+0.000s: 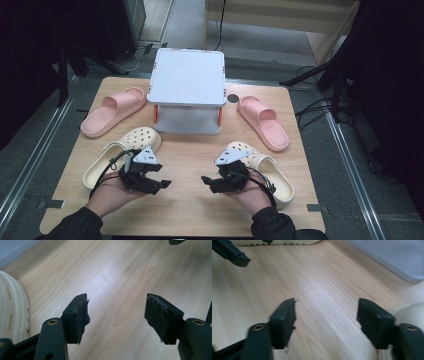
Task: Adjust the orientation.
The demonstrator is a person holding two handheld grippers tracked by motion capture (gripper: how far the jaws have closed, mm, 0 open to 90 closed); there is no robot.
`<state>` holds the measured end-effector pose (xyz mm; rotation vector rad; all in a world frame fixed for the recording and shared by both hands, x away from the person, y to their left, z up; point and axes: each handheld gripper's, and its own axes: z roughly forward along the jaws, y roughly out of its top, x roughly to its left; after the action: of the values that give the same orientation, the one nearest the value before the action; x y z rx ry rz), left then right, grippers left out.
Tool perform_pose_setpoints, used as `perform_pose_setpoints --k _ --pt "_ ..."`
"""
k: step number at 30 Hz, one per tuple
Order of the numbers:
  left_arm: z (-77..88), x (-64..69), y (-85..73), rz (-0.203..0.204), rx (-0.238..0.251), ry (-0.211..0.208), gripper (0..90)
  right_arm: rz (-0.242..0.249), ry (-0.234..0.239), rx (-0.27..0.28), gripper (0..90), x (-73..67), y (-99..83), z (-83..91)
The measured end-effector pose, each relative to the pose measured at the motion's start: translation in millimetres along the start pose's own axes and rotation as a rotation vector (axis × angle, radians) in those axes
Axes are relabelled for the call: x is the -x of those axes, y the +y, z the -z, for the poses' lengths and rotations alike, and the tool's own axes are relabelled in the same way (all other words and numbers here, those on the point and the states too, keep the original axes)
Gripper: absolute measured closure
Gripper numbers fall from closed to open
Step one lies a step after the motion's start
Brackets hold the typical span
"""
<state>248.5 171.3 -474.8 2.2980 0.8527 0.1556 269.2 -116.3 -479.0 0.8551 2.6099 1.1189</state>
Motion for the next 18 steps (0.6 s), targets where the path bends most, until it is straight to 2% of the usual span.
perform_pose_setpoints --k 3,4,6,8,10,12,13,14,18 --pt "0.3 -4.0 0.8 0.020 -0.007 -0.012 33.1 -0.011 0.011 -0.012 39.3 1.0 -0.1 -3.5" --pt "0.2 -4.5 0.8 0.015 -0.009 -0.014 33.7 -0.030 0.019 -0.024 40.9 1.1 0.1 -5.4" --pt "0.5 -4.3 0.9 -0.001 -0.014 -0.008 37.3 -0.036 0.058 -0.035 42.7 1.9 1.8 -10.3" --pt "1.5 -4.4 0.8 -0.003 -0.018 -0.013 40.7 -0.020 0.056 -0.032 43.1 0.0 3.5 -11.3" --pt "1.7 -5.5 -0.2 0.009 -0.027 -0.034 43.5 0.010 0.054 -0.018 43.2 -2.0 5.0 -10.3" --pt "1.5 -4.9 -2.2 -0.008 -0.039 -0.070 44.5 0.012 0.070 -0.015 45.9 -1.7 5.3 -9.2" --pt "1.8 -2.9 -3.2 -0.024 -0.033 -0.065 45.7 0.004 0.089 -0.025 47.5 -1.0 5.3 -9.1" --pt "2.5 -1.2 -3.4 -0.041 -0.030 -0.059 47.5 -0.005 0.086 -0.032 48.6 -0.7 5.6 -8.6" --pt "2.7 -0.6 -4.0 -0.045 -0.021 -0.058 51.3 -0.011 0.093 -0.033 52.2 -0.3 6.9 -6.3"
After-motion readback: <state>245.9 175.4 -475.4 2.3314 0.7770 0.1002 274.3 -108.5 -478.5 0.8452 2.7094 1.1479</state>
